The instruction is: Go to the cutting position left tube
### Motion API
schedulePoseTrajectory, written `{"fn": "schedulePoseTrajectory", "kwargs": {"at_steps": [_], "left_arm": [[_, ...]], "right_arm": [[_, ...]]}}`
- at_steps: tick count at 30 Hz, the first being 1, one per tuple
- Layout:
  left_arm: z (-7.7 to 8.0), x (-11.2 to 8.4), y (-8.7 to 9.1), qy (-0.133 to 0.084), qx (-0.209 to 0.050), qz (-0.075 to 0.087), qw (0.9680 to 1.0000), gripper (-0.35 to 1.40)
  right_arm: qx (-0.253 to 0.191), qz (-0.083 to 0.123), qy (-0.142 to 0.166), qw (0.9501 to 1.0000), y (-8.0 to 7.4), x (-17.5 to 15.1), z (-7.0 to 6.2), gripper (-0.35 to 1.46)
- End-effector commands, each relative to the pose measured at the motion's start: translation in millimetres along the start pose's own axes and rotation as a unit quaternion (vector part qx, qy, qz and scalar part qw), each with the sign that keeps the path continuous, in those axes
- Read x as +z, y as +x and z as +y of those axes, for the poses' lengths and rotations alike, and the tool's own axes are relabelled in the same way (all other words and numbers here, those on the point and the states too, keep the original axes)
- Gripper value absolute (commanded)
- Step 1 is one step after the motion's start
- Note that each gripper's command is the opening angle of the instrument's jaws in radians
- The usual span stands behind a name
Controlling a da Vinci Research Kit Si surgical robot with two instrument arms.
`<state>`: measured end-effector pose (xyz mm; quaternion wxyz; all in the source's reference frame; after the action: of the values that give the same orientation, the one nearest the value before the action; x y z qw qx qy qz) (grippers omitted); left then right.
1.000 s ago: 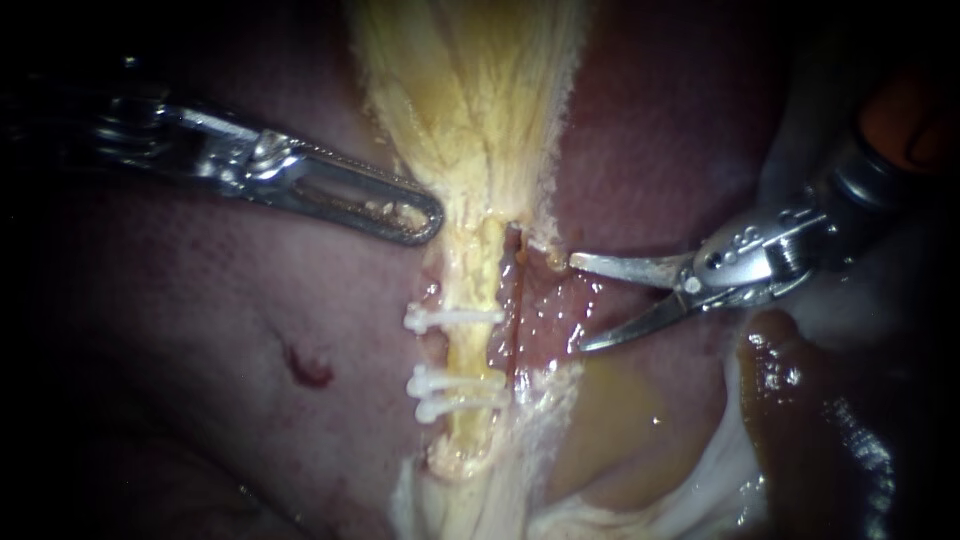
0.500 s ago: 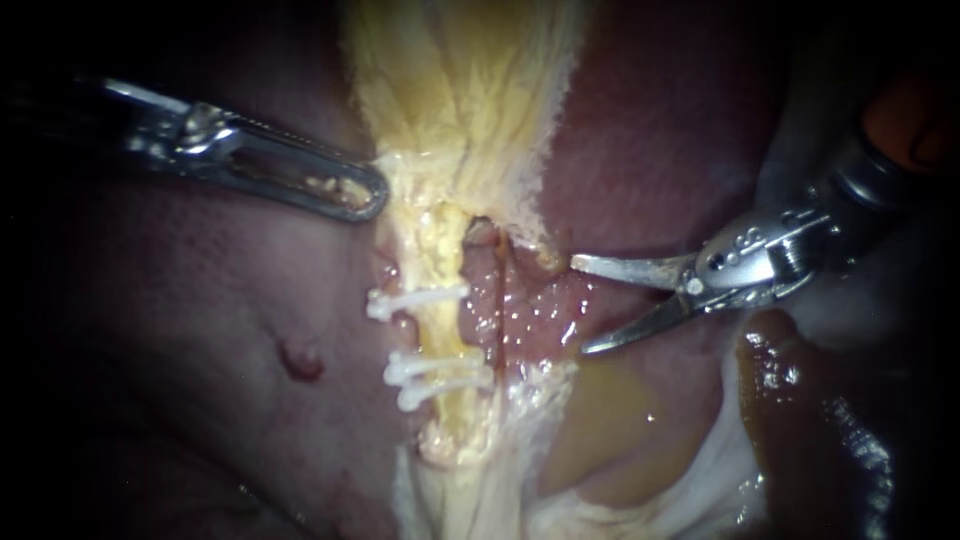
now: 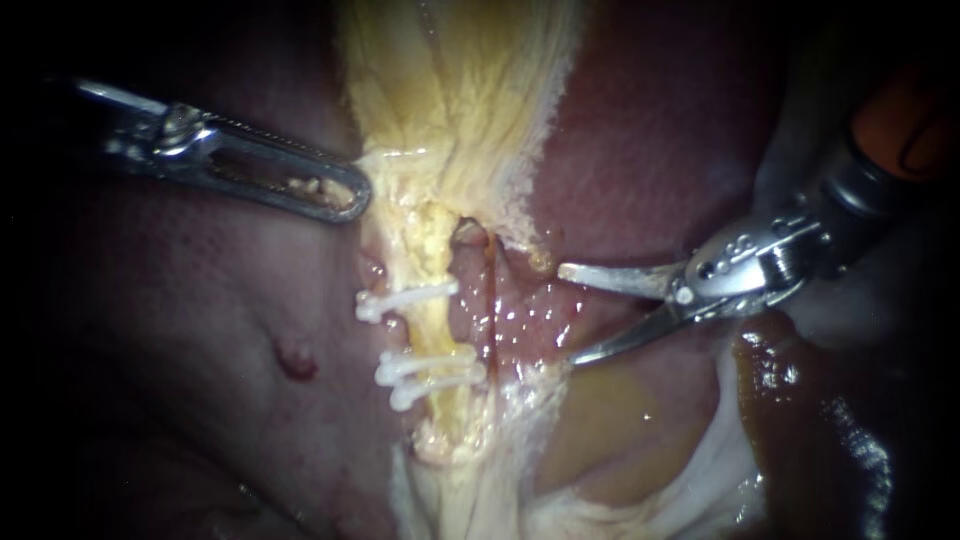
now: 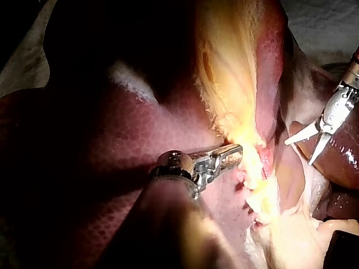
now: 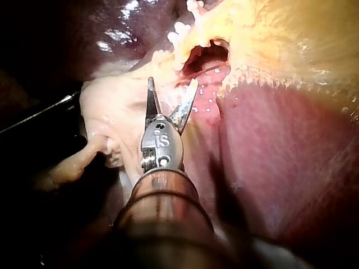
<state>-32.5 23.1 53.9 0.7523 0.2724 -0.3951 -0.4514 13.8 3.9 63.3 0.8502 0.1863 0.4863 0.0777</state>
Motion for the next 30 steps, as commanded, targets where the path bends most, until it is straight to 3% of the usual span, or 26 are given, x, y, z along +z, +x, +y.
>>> {"fn": "schedulePoseTrajectory", "kwargs": {"at_steps": [1,7,13,21,26,30], "left_arm": [[0.0,0.1,0.0,0.000,0.000,0.001,1.0000,-0.35],[-0.2,0.3,0.2,0.000,0.000,0.001,1.0000,-0.35],[-0.2,0.5,0.2,0.001,0.000,0.001,1.0000,-0.35],[-0.5,0.8,0.3,0.002,0.000,0.002,1.0000,-0.35],[-0.5,0.8,0.3,0.002,0.000,0.002,1.0000,-0.35],[-0.5,0.8,0.3,0.002,0.000,0.002,1.0000,-0.35]], "right_arm": [[0.004,0.000,0.004,1.0000,-0.1,0.5,-0.2,1.44],[0.018,0.004,0.031,0.9993,-0.5,4.1,-1.2,1.44],[0.032,0.007,0.050,0.9982,-1.0,6.8,-1.3,1.44],[0.051,0.006,0.070,0.9962,-2.6,8.5,0.3,1.44],[0.070,0.003,0.100,0.9925,-4.1,9.1,1.6,1.44],[0.072,0.001,0.099,0.9924,-4.5,9.3,2.3,1.44]]}}
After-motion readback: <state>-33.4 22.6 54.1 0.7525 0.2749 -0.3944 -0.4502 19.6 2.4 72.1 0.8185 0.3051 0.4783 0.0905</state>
